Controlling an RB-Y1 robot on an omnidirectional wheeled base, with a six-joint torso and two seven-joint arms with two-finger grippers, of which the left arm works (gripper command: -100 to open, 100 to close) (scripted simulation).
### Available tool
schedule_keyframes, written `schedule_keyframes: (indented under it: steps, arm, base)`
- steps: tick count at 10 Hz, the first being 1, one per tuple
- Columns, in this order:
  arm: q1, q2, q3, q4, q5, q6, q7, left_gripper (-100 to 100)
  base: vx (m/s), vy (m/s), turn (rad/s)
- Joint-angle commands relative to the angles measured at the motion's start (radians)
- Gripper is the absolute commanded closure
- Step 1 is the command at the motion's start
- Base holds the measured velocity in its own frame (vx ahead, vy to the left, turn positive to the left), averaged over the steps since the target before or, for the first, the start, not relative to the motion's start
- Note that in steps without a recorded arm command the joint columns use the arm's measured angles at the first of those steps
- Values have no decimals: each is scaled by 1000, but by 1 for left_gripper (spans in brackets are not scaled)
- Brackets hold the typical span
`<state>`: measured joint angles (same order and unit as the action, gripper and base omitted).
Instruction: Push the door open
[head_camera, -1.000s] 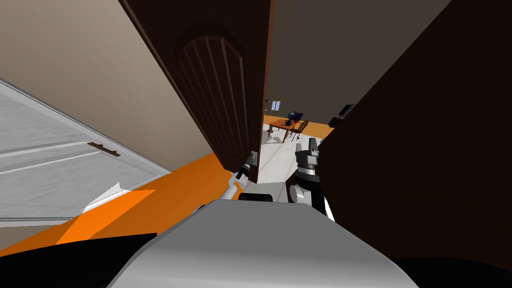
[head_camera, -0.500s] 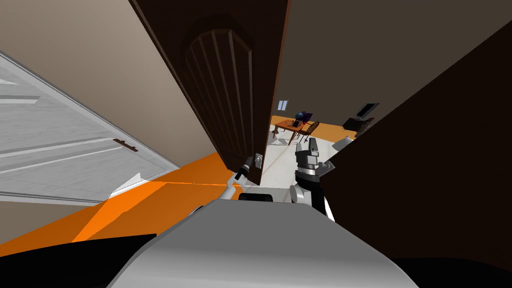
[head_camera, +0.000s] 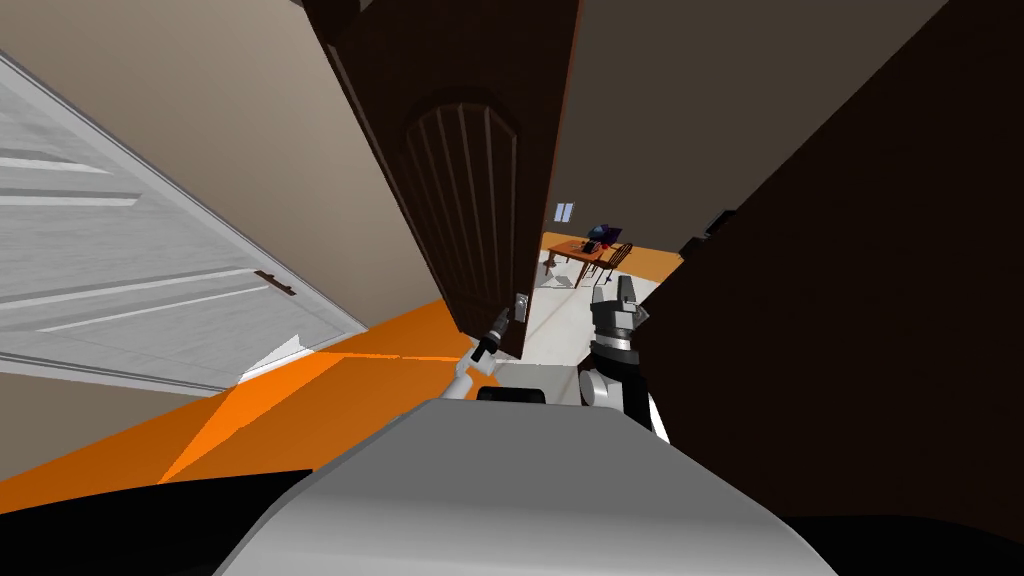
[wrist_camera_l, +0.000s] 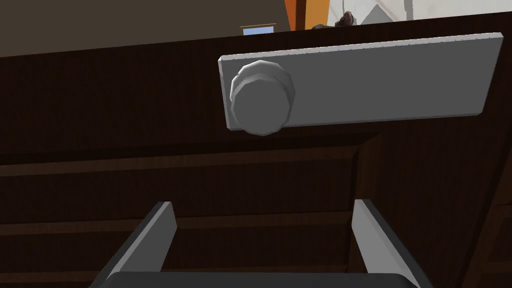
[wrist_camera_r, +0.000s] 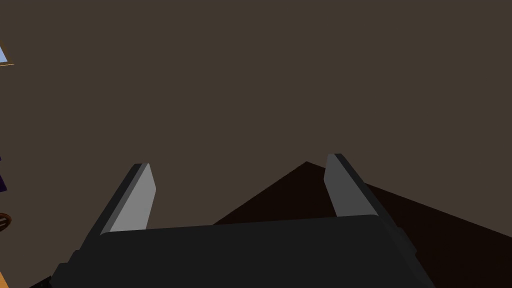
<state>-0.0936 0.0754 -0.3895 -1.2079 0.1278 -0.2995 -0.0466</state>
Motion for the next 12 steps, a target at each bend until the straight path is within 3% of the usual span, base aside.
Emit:
schedule_keyframes:
  steps: [1,2,4,12]
  arm:
    - [-1,-7,-10,-5,3,3,4,-100]
    - [2,-12,-16,-12,5,6,6,-100]
    - [-1,-4,-8,-3,3,-1,5,-100]
    - [-15,-17,11,20,0,-17,0,-100]
  base:
    - [-257,48,1]
    - [-218,41,4]
    - [-3,-25,-25]
    - [180,-77,-19]
